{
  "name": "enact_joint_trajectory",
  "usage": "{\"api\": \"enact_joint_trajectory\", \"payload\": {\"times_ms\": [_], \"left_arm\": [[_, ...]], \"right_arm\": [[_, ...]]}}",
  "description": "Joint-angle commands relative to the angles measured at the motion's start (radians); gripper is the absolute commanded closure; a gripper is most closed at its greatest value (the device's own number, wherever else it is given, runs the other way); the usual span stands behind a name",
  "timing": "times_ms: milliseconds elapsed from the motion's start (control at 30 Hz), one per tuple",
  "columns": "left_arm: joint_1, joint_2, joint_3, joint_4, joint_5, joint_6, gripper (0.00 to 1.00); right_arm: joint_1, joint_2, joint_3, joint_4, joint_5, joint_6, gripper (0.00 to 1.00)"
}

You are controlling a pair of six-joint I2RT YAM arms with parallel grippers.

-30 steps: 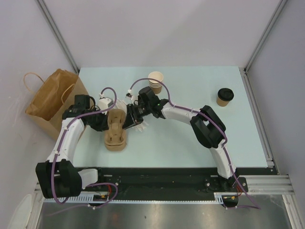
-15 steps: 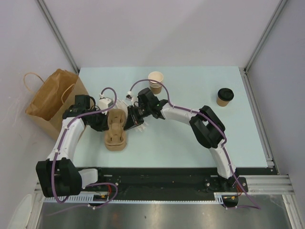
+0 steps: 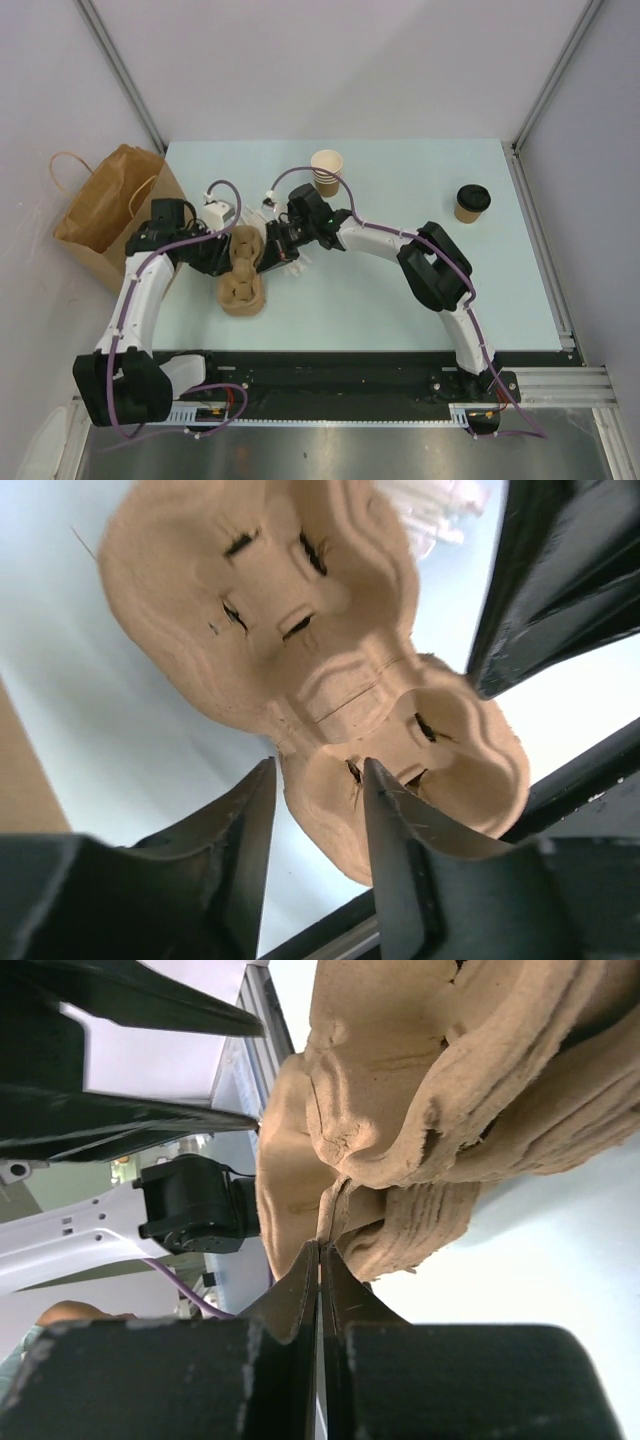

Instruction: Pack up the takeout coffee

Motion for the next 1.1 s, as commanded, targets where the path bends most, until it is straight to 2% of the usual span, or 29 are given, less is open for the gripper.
{"api": "enact_joint_trajectory", "payload": {"times_ms": [0,167,300,500,767,1067], "left_arm": [[0.003,-0.075,0.078,-0.013,0.059,-0.026,0.52],[-0.023,-0.11,0.044,-0.015,0.108,-0.072,0.41],[-0.072,-0.124,-0.013,0.03,0.104,-0.118,0.4],[-0.204,-0.113,-0.039,0.104,0.038,-0.182,0.38],[-0.252,-0.069,-0.053,0.125,-0.014,-0.23,0.43],[-0.273,-0.044,-0.043,0.113,-0.034,-0.228,0.53]], "right_arm": [[0.005,-0.034,0.014,0.057,-0.037,0.033,1.0],[0.005,-0.037,0.007,0.099,-0.045,0.065,1.0],[0.003,-0.042,0.001,0.111,-0.048,0.078,1.0],[0.002,-0.048,-0.009,0.125,-0.048,0.094,1.0],[0.002,-0.052,-0.021,0.151,-0.051,0.128,1.0],[0.0,-0.06,-0.041,0.192,-0.053,0.177,1.0]]}}
